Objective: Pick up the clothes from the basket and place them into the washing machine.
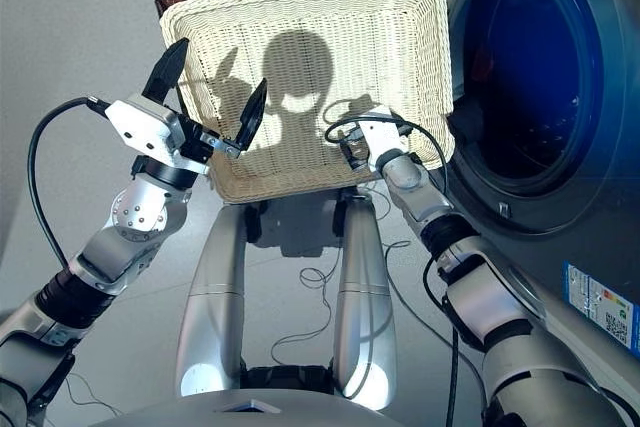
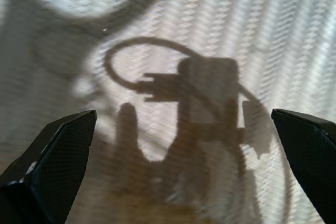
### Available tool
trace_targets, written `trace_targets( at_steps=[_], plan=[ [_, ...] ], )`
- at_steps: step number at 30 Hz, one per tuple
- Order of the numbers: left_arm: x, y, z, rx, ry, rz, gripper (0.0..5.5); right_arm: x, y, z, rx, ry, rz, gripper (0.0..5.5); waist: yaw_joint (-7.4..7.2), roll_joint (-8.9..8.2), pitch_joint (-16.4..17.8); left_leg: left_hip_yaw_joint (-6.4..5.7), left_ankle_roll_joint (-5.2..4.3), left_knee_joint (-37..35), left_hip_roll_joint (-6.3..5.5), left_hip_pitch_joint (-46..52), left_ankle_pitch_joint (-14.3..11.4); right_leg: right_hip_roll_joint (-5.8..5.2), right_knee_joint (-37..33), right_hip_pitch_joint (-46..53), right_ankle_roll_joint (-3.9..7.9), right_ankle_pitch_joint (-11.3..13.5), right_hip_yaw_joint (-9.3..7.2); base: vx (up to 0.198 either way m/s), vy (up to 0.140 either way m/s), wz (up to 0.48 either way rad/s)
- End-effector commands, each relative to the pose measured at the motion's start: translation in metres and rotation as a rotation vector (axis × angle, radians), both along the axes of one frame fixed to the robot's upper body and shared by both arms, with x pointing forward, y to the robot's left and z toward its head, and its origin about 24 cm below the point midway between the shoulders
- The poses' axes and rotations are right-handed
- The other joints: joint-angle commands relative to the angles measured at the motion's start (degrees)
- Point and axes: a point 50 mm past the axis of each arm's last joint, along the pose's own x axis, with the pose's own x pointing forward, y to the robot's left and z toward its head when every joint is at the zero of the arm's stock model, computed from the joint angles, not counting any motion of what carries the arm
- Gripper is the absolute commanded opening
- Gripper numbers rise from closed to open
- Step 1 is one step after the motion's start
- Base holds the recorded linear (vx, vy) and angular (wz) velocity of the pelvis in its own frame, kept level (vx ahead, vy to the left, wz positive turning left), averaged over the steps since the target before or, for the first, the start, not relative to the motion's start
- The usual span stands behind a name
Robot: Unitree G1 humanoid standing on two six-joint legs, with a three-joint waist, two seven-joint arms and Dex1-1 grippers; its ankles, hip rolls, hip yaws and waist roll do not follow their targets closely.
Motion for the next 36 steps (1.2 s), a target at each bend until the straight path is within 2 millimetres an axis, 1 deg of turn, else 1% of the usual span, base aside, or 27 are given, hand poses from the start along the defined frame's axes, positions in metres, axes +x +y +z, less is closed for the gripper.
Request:
trace_targets(
  at_steps=[1,2,3,4,5,6,7,8,9,12,13,14,15,17,18,19,20,21,24,26,27,29,31,32,34,35,36],
  plan=[
    [-0.003,0.002,-0.021,-0.180,0.153,-0.058,5.50,-0.024,-0.003,-0.009,0.237,-0.030,0.007,5.50,-1.14,0.57,-0.9,1.47,-1.00,-7.9,-0.04,6.1,4.0,-0.23,-6.9,5.3,3.11,2.9,0.55,0.000,0.000,0.000],
    [-0.003,0.002,-0.022,-0.180,0.154,-0.058,5.50,-0.024,-0.003,-0.009,0.237,-0.030,0.007,5.50,-1.13,0.57,-0.9,1.47,-1.00,-8.0,-0.04,6.1,4.0,-0.23,-6.9,5.4,3.11,2.9,0.55,0.092,0.007,-0.034],
    [0.007,0.010,-0.048,-0.200,0.275,-0.002,5.50,-0.036,-0.007,-0.022,0.307,-0.006,-0.024,5.50,-1.65,0.16,-0.9,1.62,-1.04,-9.8,0.05,9.9,4.0,-0.28,-8.1,8.8,3.37,3.1,0.30,0.067,0.002,-0.043],
    [0.006,0.010,-0.048,-0.200,0.275,-0.002,5.50,-0.036,-0.007,-0.022,0.307,-0.005,-0.025,5.50,-1.64,0.17,-0.9,1.63,-1.04,-9.9,0.05,9.9,4.0,-0.28,-8.1,8.8,3.38,3.1,0.30,0.147,0.014,-0.020],
    [0.013,0.018,-0.077,-0.180,0.390,0.061,5.50,-0.046,-0.015,-0.035,0.358,0.027,-0.066,5.50,-2.01,0.01,-0.9,1.71,-1.07,-11.9,-0.01,14.3,3.9,-0.30,-9.7,12.8,3.64,3.2,-0.01,0.082,0.012,-0.026],
    [0.013,0.018,-0.077,-0.180,0.390,0.061,5.50,-0.046,-0.015,-0.035,0.358,0.027,-0.066,5.50,-2.01,0.02,-0.9,1.71,-1.07,-11.9,-0.01,14.3,3.9,-0.30,-9.7,12.8,3.64,3.2,-0.01,0.140,0.022,-0.002],
    [0.015,0.024,-0.093,-0.174,0.450,0.098,5.50,-0.052,-0.021,-0.042,0.377,0.038,-0.095,5.50,-2.31,-0.08,-0.9,1.82,-1.10,-13.4,-0.03,17.1,4.0,-0.33,-10.8,15.1,3.78,3.3,-0.33,0.164,0.017,-0.056],
    [0.015,0.033,-0.118,-0.136,0.536,0.136,5.50,-0.063,-0.034,-0.054,0.387,0.066,-0.146,5.50,-2.56,-0.17,-0.9,1.92,-1.18,-15.8,-0.28,22.3,4.0,-0.47,-13.3,20.3,4.09,3.6,-0.87,0.160,0.017,-0.035],
    [0.015,0.033,-0.118,-0.136,0.535,0.136,5.50,-0.062,-0.034,-0.054,0.387,0.065,-0.146,5.50,-2.57,-0.15,-0.9,1.90,-1.19,-16.0,-0.27,22.3,4.2,-0.45,-13.5,20.3,4.08,3.8,-0.90,0.164,0.008,-0.058],
    [0.009,0.041,-0.161,-0.080,0.686,0.175,5.50,-0.072,-0.047,-0.072,0.346,0.108,-0.222,5.50,-2.73,-0.13,-0.9,2.08,-1.34,-19.9,-0.38,30.6,4.4,-0.66,-18.2,28.6,4.44,4.3,-2.13,0.143,0.016,-0.061],
    [0.004,0.051,-0.182,-0.061,0.762,0.221,5.50,-0.079,-0.055,-0.085,0.317,0.154,-0.261,5.50,-2.64,-0.11,-0.9,2.29,-1.46,-22.8,-0.48,35.4,4.7,-0.56,-21.1,33.7,4.69,4.7,-2.54,0.117,0.014,-0.054],
    [0.004,0.051,-0.182,-0.061,0.762,0.221,5.50,-0.079,-0.055,-0.085,0.317,0.153,-0.261,5.50,-2.66,-0.10,-0.9,2.27,-1.47,-23.0,-0.49,35.5,4.8,-0.55,-21.3,33.7,4.69,4.9,-2.57,0.137,0.008,-0.070],
    [-0.001,0.054,-0.193,-0.063,0.806,0.240,5.50,-0.084,-0.059,-0.093,0.293,0.182,-0.280,5.50,-2.59,0.01,-1.8,2.30,-1.66,-24.9,-0.56,37.5,5.3,-0.49,-23.2,35.8,4.90,5.4,-2.82,0.097,-0.003,-0.097],
    [-0.014,0.063,-0.219,-0.074,0.920,0.288,5.50,-0.095,-0.063,-0.108,0.281,0.244,-0.311,5.50,-2.59,0.26,-4.1,2.17,-1.90,-28.5,-0.67,41.0,6.2,-0.66,-26.7,39.6,5.34,6.4,-3.34,0.160,-0.005,-0.136],
    [-0.021,0.067,-0.227,-0.074,0.954,0.301,5.50,-0.102,-0.065,-0.116,0.270,0.278,-0.322,5.50,-2.61,0.32,-5.4,2.10,-2.00,-30.4,-0.69,42.9,6.5,-0.74,-28.3,41.3,5.48,6.7,-3.53,0.219,0.005,-0.067],
    [-0.036,0.074,-0.243,-0.063,1.024,0.325,5.50,-0.117,-0.070,-0.131,0.240,0.344,-0.346,5.50,-2.62,0.60,-7.7,2.15,-2.12,-33.7,-0.72,46.3,7.1,-0.83,-31.2,44.2,5.73,7.2,-4.07,0.161,0.005,0.042],
    [-0.036,0.074,-0.243,-0.063,1.024,0.325,5.50,-0.117,-0.070,-0.131,0.239,0.344,-0.346,5.50,-2.63,0.61,-7.6,2.14,-2.12,-33.9,-0.71,46.5,7.2,-0.82,-31.2,44.4,5.73,7.2,-4.10,0.159,0.010,0.105],
    [-0.048,0.078,-0.254,-0.045,1.076,0.345,5.50,-0.128,-0.072,-0.141,0.223,0.393,-0.361,5.50,-2.58,0.72,-9.0,2.20,-2.20,-35.6,-0.66,48.2,7.6,-1.04,-32.9,46.1,5.94,7.8,-4.62,0.112,0.003,0.076],
    [-0.081,0.090,-0.281,-0.045,1.230,0.392,5.50,-0.155,-0.077,-0.163,0.200,0.506,-0.407,5.50,-2.70,0.82,-12.8,2.63,-2.37,-40.0,-0.74,52.1,8.7,-1.42,-37.4,50.1,6.36,9.0,-5.24,0.136,0.010,0.054],
    [-0.100,0.096,-0.295,-0.001,1.319,0.420,5.50,-0.171,-0.080,-0.176,0.190,0.578,-0.434,5.50,-2.58,1.07,-15.1,2.92,-2.31,-42.8,-0.92,54.5,9.2,-1.77,-39.8,52.5,6.66,9.9,-5.39,0.133,0.026,0.013],
    [-0.113,0.101,-0.304,0.057,1.373,0.436,5.50,-0.180,-0.083,-0.181,0.156,0.611,-0.440,5.50,-2.47,1.25,-16.5,3.09,-2.33,-44.0,-0.96,55.4,9.5,-2.03,-41.1,53.5,6.96,10.4,-5.57,0.135,0.033,0.003],
    [-0.135,0.107,-0.315,0.121,1.454,0.479,5.50,-0.198,-0.087,-0.192,0.158,0.674,-0.486,5.50,-2.41,1.35,-18.7,3.02,-2.51,-44.5,-1.14,55.9,9.1,-2.53,-43.2,54.9,7.44,11.1,-6.08,0.130,0.033,0.063],
    [-0.154,0.114,-0.324,0.135,1.544,0.528,5.50,-0.214,-0.089,-0.201,0.168,0.732,-0.529,5.50,-2.16,1.43,-20.7,3.08,-2.59,-44.5,-0.84,56.8,8.8,-2.52,-43.9,56.3,7.41,10.9,-6.40,0.123,0.011,0.097],
    [-0.156,0.114,-0.325,0.131,1.550,0.529,5.50,-0.217,-0.087,-0.202,0.184,0.741,-0.536,5.50,-2.16,1.33,-21.1,3.10,-2.63,-44.5,-0.72,57.1,8.7,-2.55,-44.0,56.9,7.45,10.8,-6.56,0.100,-0.010,0.089],
    [-0.165,0.116,-0.328,0.142,1.589,0.542,5.50,-0.233,-0.089,-0.210,0.219,0.798,-0.591,5.50,-2.01,1.17,-22.3,2.90,-2.46,-44.5,-0.70,58.1,8.4,-2.52,-43.9,58.0,7.42,10.4,-6.93,0.093,-0.009,0.035],
    [-0.168,0.113,-0.330,0.144,1.602,0.528,5.50,-0.239,-0.089,-0.213,0.232,0.820,-0.610,5.50,-1.98,1.09,-22.7,2.76,-2.45,-44.5,-0.71,58.6,8.2,-2.53,-43.9,58.7,7.39,10.2,-7.15,0.055,-0.003,-0.011],
    [-0.168,0.113,-0.330,0.144,1.602,0.528,5.50,-0.239,-0.089,-0.213,0.232,0.820,-0.610,5.50,-1.98,1.09,-22.7,2.75,-2.45,-44.5,-0.71,58.6,8.2,-2.53,-43.9,58.8,7.39,10.2,-7.15,0.059,0.004,0.019]
  ],
)
